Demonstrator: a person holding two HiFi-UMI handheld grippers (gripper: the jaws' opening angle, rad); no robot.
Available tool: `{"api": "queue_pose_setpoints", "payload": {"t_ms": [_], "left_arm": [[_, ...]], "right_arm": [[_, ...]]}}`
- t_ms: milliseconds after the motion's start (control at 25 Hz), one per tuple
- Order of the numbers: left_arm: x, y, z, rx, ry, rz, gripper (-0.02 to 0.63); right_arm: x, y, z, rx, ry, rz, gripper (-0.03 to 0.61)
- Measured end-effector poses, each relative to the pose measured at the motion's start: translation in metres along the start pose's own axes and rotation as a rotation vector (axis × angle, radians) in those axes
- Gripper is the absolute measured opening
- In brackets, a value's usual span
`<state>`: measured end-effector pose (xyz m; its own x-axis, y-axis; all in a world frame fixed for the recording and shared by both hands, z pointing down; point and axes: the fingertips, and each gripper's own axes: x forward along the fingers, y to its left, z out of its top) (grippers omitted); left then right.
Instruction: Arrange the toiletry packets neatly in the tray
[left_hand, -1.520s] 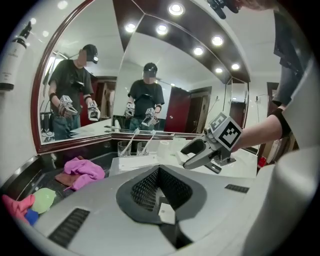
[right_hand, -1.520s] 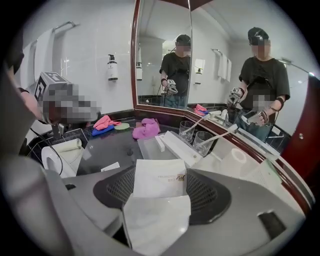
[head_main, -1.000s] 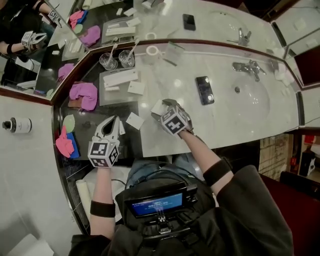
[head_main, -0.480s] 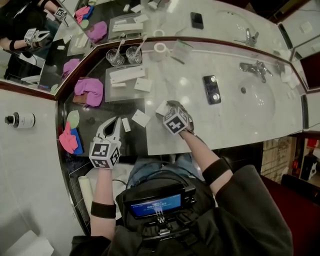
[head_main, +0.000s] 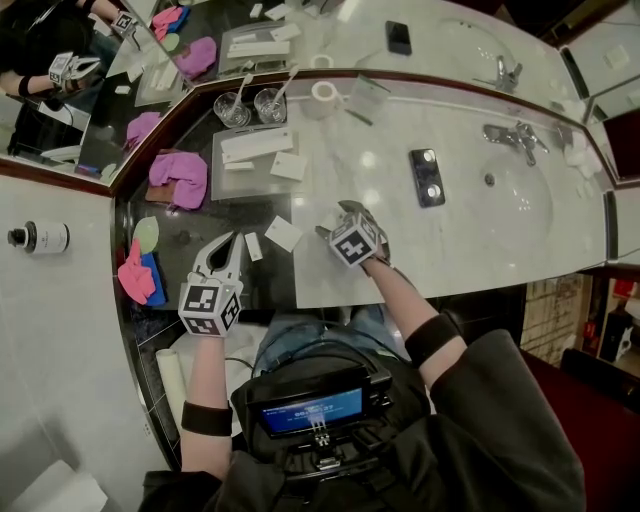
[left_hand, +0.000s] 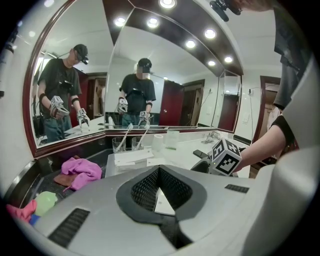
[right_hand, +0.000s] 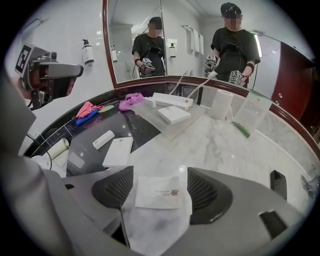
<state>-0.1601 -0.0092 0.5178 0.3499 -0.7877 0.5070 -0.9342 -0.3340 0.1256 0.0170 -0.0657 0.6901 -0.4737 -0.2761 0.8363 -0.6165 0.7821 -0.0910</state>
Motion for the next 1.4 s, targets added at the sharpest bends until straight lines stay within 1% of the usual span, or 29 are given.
{"api": "queue_pose_setpoints", "payload": {"t_ms": [160,240,360,480,560,760,1040,1200,1400], "left_arm": [[0.002,-0.004,0.001,0.0,-0.002,-0.005,0.004],[0.004,-0.007,0.002,0.001,-0.004,-0.008,0.004],[0.006,-0.012,0.004,0.003,-0.006,-0.012,0.004],[0.008,-0.017,0.006,-0.009,-0.014,-0.016,0.004],[0.011,-0.021,0.009,-0.019,-0.024,-0.015,0.004],[0.016,-0.035,0.015,-0.029,-0.039,-0.012,0.004],[0.018,-0.054,0.022,-0.062,-0.066,0.008,0.004],[0.015,-0.062,0.025,-0.071,-0.078,0.029,0.004],[0.013,-0.068,0.029,-0.083,-0.087,0.063,0.004]], "right_arm": [[-0.006,-0.004,0.002,0.016,-0.026,-0.003,0.365],[-0.016,-0.007,0.01,0.014,-0.049,-0.004,0.342],[-0.035,-0.013,0.023,0.01,-0.086,-0.009,0.269],[-0.054,-0.022,0.031,0.016,-0.124,-0.03,0.141],[-0.069,-0.028,0.036,0.019,-0.152,-0.037,0.077],[-0.109,-0.041,0.045,0.02,-0.223,-0.043,0.011],[-0.157,-0.057,0.044,0.072,-0.328,-0.015,0.011],[-0.18,-0.066,0.04,0.061,-0.386,-0.027,0.011],[-0.193,-0.081,0.028,0.073,-0.417,-0.043,0.012]]}}
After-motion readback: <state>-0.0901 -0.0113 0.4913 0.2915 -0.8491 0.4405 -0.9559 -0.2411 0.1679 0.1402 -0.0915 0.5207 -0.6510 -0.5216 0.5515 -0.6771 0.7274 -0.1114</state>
